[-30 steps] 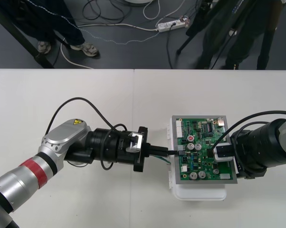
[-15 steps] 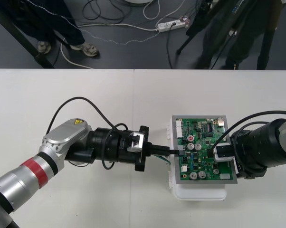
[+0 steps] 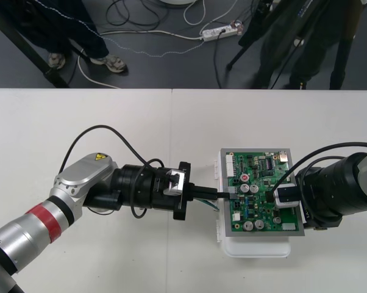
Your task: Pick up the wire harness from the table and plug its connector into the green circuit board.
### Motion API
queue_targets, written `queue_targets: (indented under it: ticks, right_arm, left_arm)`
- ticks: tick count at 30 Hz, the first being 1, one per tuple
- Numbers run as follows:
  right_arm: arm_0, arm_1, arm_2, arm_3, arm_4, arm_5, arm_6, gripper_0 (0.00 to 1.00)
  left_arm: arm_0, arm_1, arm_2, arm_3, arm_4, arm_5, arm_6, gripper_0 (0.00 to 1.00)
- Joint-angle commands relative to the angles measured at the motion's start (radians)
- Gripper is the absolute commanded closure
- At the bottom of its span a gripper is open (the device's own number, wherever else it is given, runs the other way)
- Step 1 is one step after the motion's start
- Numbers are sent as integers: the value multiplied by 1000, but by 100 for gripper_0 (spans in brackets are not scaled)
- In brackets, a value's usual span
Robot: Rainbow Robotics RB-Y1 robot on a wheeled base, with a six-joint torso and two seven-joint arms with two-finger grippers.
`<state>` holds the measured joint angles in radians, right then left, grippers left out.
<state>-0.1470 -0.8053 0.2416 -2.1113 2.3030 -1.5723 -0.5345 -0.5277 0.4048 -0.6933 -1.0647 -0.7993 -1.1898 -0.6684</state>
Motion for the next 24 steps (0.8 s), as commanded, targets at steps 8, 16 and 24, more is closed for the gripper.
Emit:
queue_targets:
  ticks: [8,16,24]
  right_arm:
    - [-26,8,12,-32,-27,1,-8,0]
    - [-26,8,12,-32,-25,1,-8,0]
    - [-26,8,12,-32,-24,1,-8,0]
  left_arm:
    - [20,-3,-20,-37,-18,30,-59,100]
    - [21,-6,-21,-37,-20,30,-54,100]
    - [20,-32,-21,-37,-20,41,-51,100]
